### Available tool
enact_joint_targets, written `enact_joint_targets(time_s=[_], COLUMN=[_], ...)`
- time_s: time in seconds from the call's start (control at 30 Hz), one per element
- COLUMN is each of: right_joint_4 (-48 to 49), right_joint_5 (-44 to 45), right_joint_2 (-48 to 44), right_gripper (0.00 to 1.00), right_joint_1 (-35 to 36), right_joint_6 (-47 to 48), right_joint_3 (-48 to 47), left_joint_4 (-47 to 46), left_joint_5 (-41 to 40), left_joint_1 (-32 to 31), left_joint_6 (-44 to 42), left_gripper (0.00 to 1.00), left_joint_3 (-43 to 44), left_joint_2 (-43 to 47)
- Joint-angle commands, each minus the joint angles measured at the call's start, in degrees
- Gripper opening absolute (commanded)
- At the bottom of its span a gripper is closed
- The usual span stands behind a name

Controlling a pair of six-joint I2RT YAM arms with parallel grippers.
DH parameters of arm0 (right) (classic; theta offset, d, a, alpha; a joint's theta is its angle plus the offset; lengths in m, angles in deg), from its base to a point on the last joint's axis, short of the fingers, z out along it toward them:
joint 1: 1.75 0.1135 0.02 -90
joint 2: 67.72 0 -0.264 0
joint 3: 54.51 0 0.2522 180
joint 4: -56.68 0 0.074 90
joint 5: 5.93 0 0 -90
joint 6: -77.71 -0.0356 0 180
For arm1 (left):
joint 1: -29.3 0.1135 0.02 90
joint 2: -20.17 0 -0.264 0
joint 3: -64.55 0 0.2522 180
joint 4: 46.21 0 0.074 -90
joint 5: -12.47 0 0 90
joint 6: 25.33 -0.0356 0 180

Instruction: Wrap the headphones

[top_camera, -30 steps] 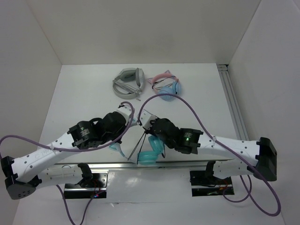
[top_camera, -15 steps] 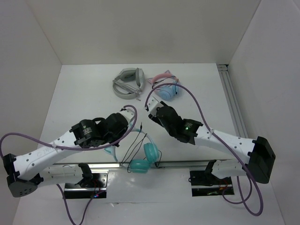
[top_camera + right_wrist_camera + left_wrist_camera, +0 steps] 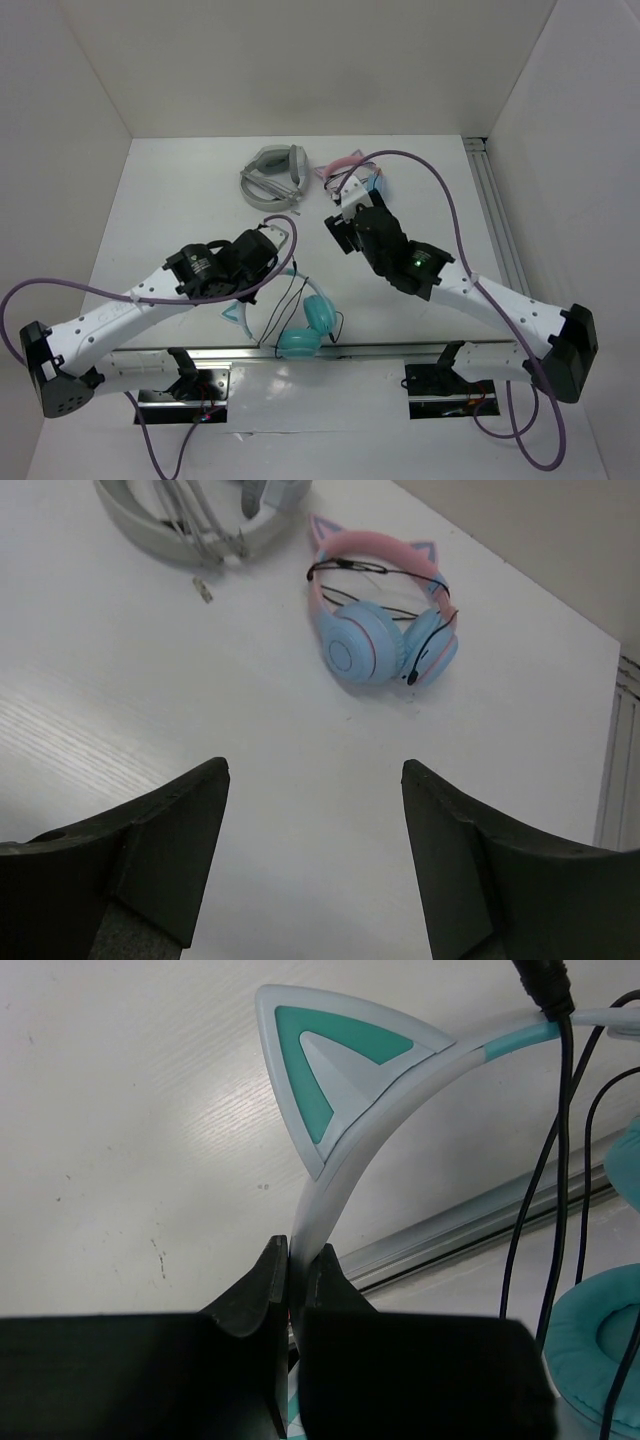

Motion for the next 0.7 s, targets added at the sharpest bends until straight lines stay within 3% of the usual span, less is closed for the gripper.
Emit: enact_joint_targets(time_s=[0.0, 0.23, 0.67], right_joint_4=[-0.7, -4.3, -7.6], right_joint_5=[0.1, -1.4, -0.3], right_joint_2=[-5.6, -11.3, -13.5], right_gripper=[0.77, 0.77, 0.77], right_joint_1=[-0.3, -0.3, 0.2], right_joint_6=[-6.0, -10.2, -14.1], right_joint_3=[-3.1, -4.2, -1.8], left_joint_4=[-3.5, -4.6, -15.5], left_joint_5=[0.3, -3.8, -2.9], left_joint_1=[0.7, 4.4, 25.5], left_joint_6=[0.3, 2.1, 4.0], left_gripper=[0.00, 0.00, 0.00], left_joint_3=[2.8, 6.1, 9.9], left_joint_2=[0.1, -4.9, -14.8])
